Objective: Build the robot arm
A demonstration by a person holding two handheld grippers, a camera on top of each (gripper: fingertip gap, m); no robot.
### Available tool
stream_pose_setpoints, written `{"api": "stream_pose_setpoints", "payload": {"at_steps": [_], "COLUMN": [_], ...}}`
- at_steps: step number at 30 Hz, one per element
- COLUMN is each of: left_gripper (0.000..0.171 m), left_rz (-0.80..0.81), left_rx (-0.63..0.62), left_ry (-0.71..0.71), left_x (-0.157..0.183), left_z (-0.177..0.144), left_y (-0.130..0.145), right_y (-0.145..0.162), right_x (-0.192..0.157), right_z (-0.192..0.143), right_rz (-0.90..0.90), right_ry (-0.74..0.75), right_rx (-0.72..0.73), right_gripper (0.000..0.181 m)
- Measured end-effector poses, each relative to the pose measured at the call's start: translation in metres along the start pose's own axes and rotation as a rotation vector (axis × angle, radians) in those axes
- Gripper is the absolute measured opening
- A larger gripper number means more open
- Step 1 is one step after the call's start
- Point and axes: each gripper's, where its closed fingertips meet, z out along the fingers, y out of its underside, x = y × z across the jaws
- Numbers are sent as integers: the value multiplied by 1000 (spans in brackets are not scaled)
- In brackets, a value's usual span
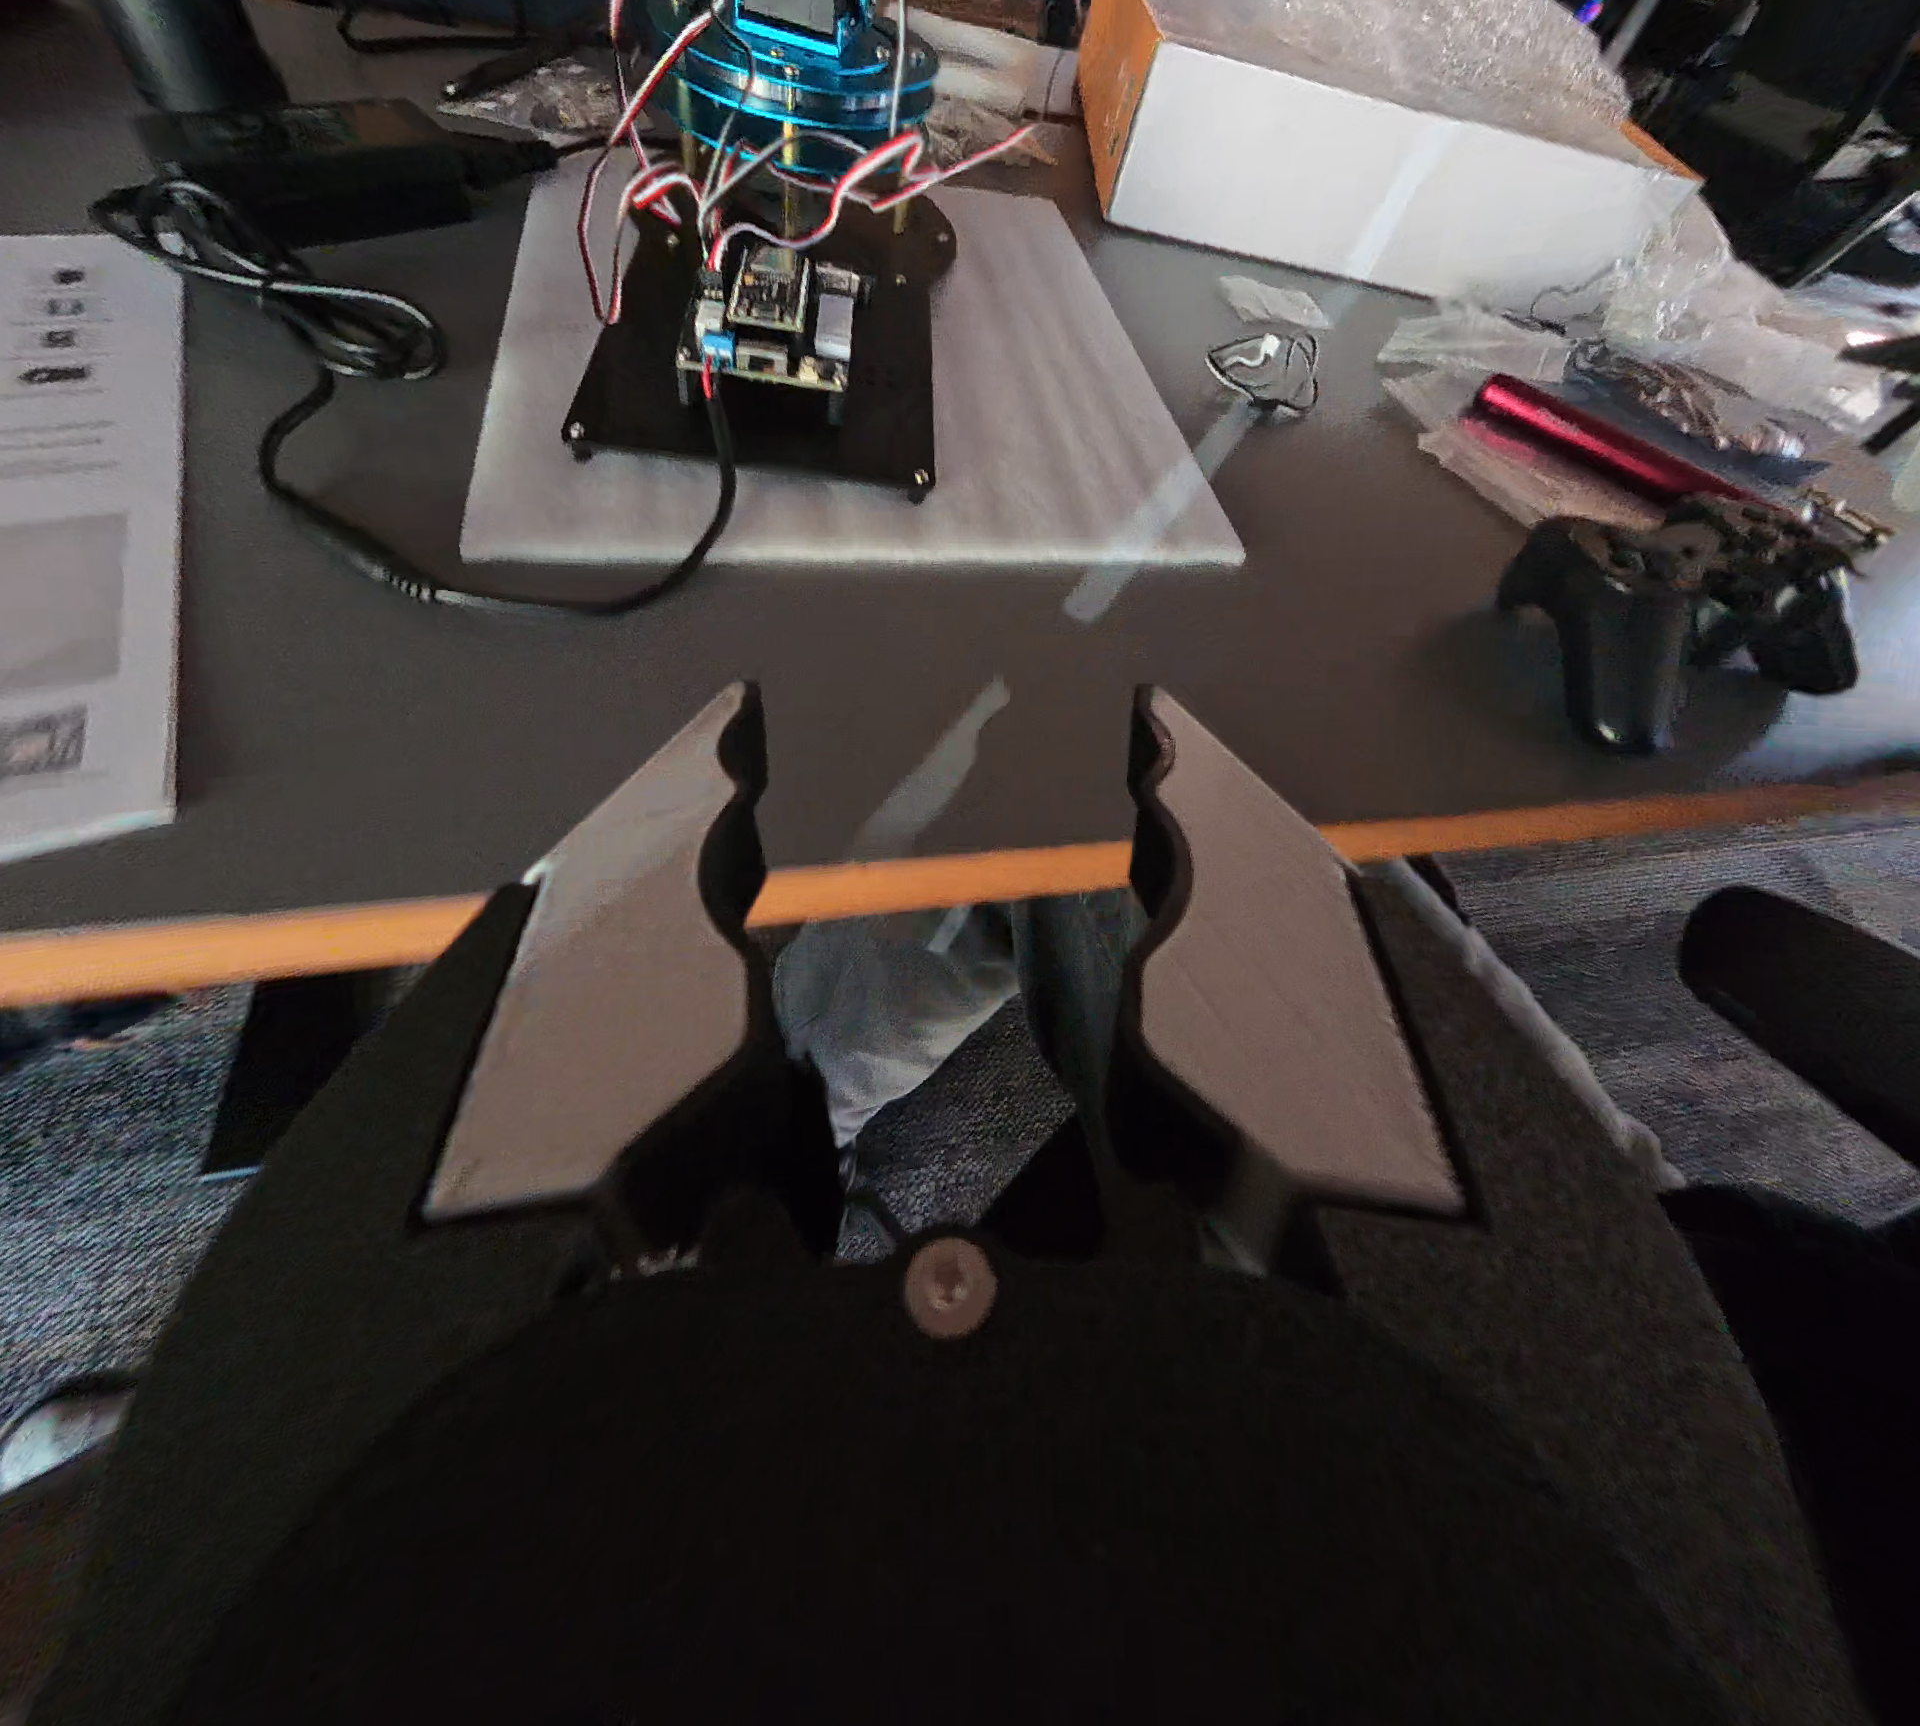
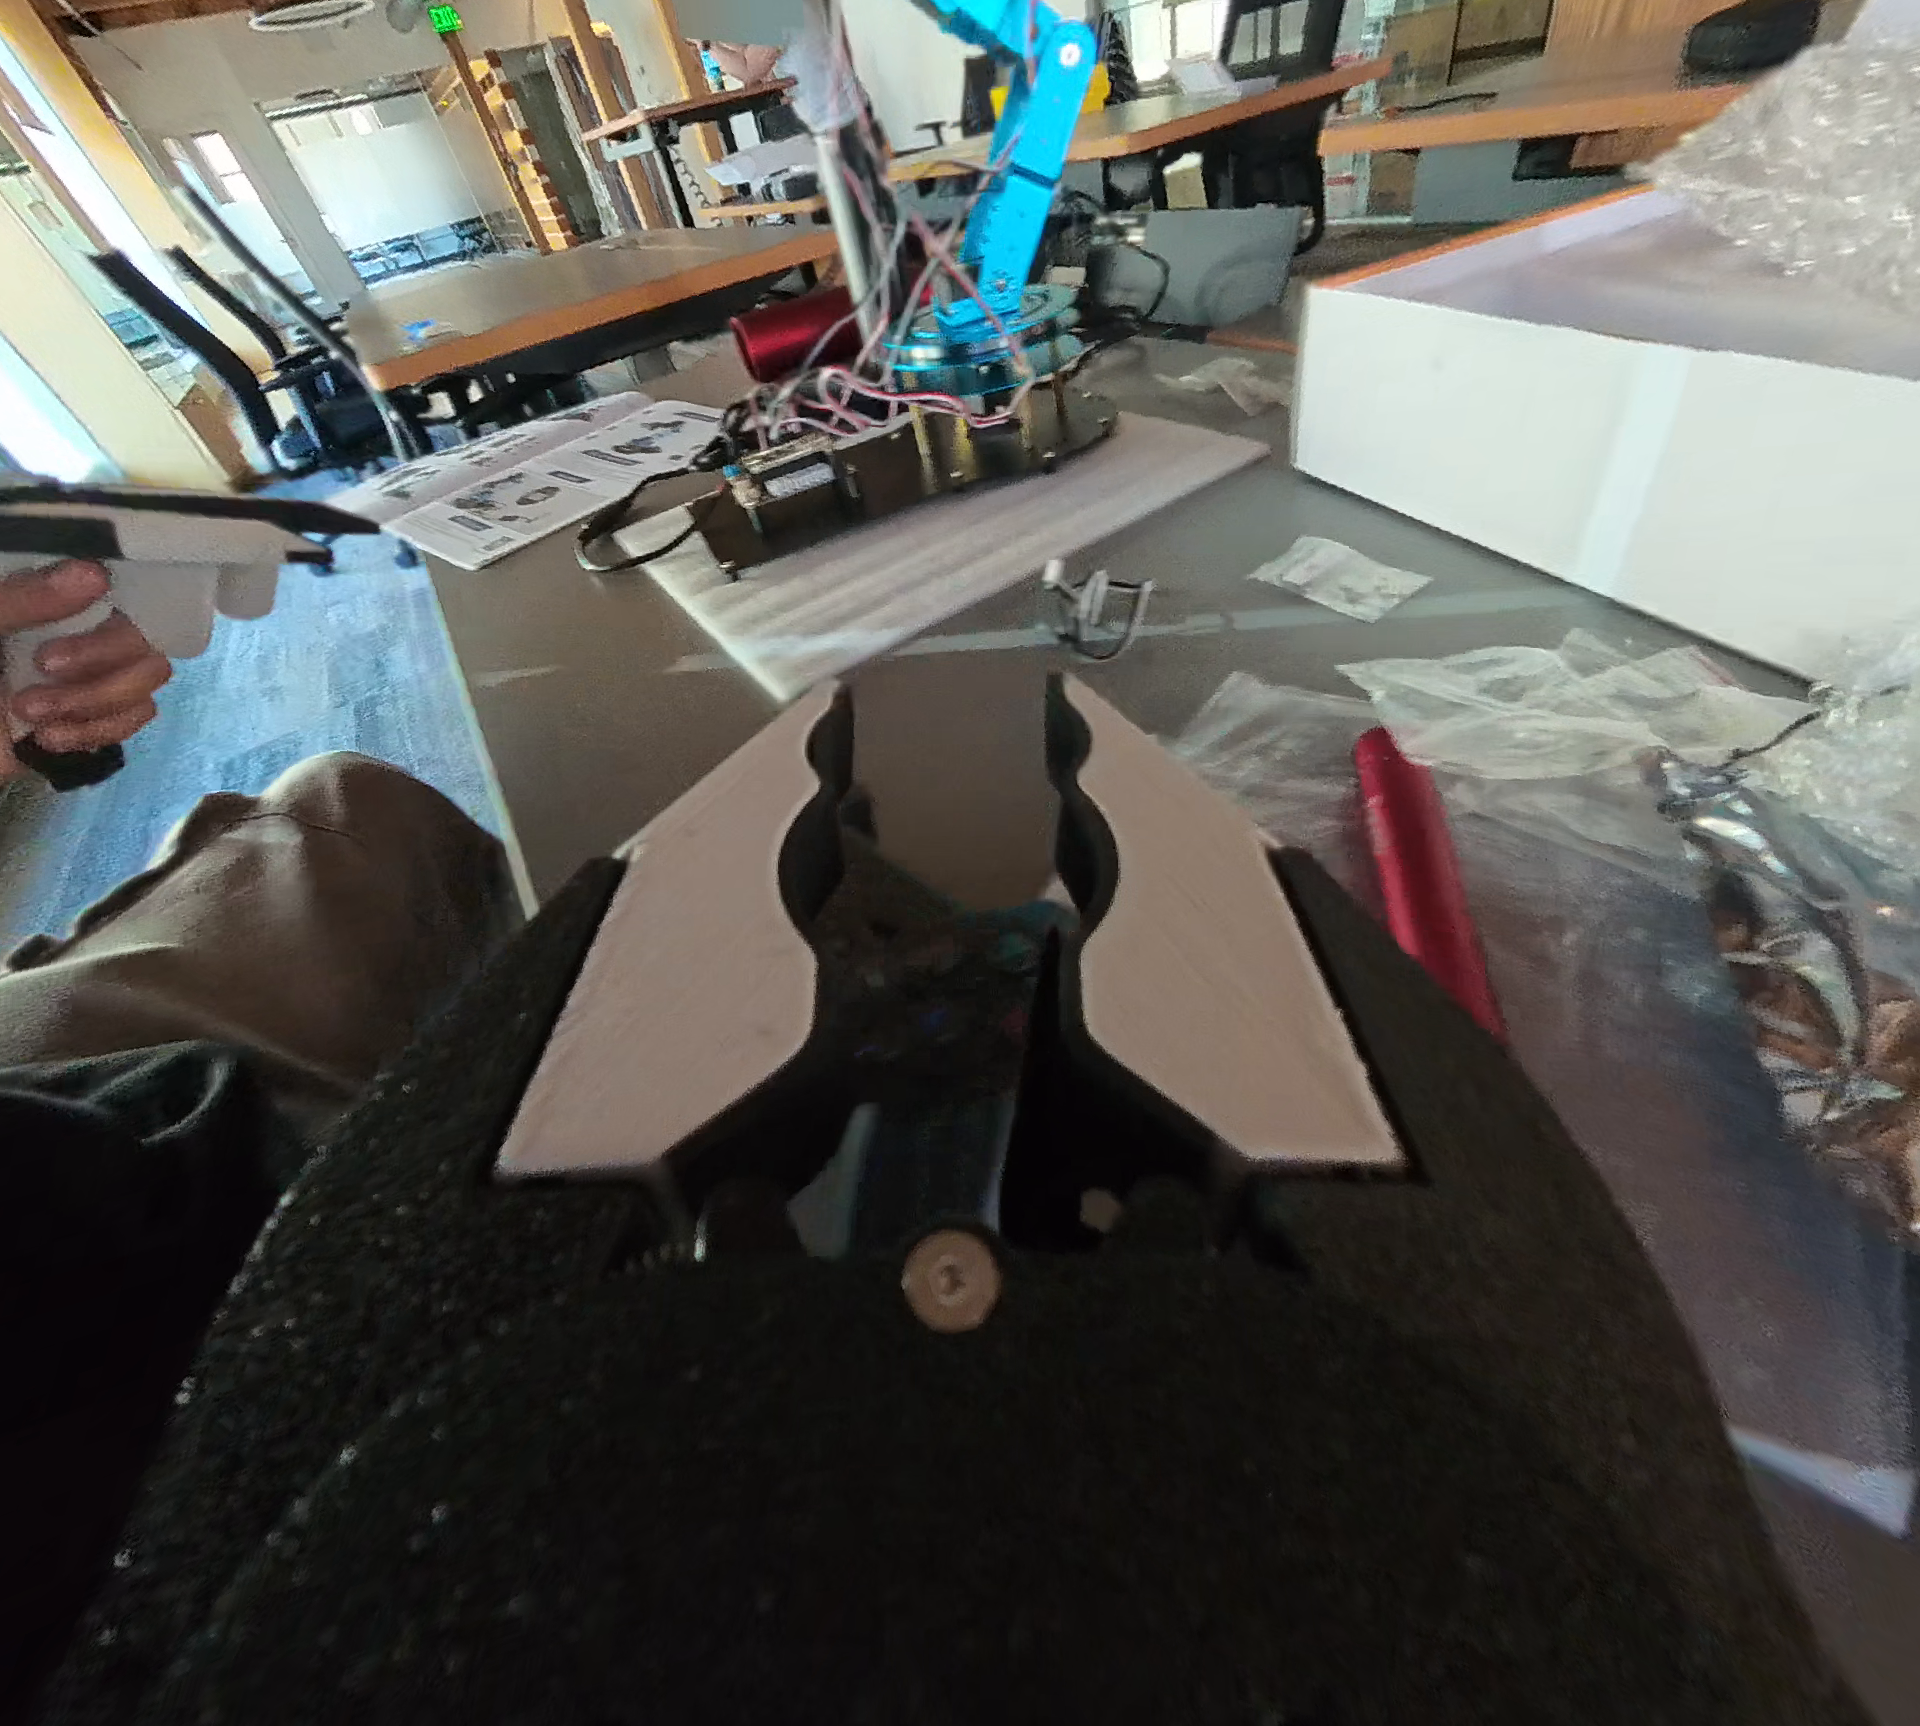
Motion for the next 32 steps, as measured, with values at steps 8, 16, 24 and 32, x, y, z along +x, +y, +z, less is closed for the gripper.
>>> {"api": "stream_pose_setpoints", "payload": {"at_steps": [8,16,24,32], "left_gripper": [68,68,68,68], "left_rz": [40,92,114,81], "left_rx": [49,39,56,55], "left_ry": [-73,-96,-120,-103], "left_x": [52,74,78,82], "left_z": [-76,-107,-113,-116], "left_y": [44,61,53,56], "right_y": [32,48,39,39], "right_x": [-101,-133,-136,-140], "right_z": [-36,-50,-61,-59], "right_rz": [-66,-153,-159,-177], "right_ry": [-10,-9,-11,-26], "right_rx": [-107,-133,-82,-83], "right_gripper": [44,48,48,47]}}
